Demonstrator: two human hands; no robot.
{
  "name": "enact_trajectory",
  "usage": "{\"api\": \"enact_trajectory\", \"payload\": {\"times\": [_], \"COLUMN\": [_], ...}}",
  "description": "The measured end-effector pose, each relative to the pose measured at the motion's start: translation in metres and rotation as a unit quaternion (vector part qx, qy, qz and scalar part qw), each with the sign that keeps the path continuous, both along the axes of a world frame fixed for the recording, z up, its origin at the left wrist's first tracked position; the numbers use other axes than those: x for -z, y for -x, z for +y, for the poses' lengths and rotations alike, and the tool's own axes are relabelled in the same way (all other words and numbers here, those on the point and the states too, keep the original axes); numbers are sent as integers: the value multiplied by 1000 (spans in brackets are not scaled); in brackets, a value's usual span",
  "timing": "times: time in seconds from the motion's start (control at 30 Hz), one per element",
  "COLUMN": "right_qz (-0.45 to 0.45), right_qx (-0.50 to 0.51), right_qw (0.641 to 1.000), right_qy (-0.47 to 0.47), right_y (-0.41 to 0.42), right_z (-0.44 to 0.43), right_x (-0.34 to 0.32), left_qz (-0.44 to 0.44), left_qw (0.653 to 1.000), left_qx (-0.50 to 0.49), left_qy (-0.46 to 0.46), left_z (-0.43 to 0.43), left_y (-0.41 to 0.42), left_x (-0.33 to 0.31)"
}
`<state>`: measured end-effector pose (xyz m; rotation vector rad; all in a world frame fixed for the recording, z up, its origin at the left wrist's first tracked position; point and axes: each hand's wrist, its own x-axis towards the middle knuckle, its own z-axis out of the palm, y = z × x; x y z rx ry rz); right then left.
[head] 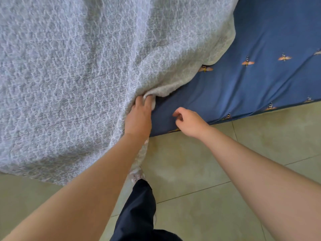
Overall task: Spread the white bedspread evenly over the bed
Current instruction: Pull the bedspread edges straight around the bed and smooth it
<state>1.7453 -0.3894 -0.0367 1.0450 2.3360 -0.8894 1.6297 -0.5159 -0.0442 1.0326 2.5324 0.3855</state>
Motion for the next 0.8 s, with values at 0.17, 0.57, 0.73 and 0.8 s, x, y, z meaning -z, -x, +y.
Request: {"api": "enact_trajectory", "payload": {"times": [0.17, 0.57, 0.73, 0.8], "right_qz": [-10, 10, 66, 118], "right_qx": [-49, -99, 55, 96], "right_qw": [999, 995, 995, 987], "right_qy": [-7, -31, 50, 49], "right_y": [56, 139, 189, 196], "right_z": [27, 47, 39, 32], "right_x": [-2, 20, 25, 21], "left_qz": [13, 113, 123, 68], "left_qw": [996, 984, 989, 992], "left_qx": [-87, -125, -21, 5], "left_qy": [-32, 62, 78, 105], "left_z": [-6, -13, -23, -28], "left_y": [81, 154, 135, 123], "left_x": [-2, 19, 22, 26]}}
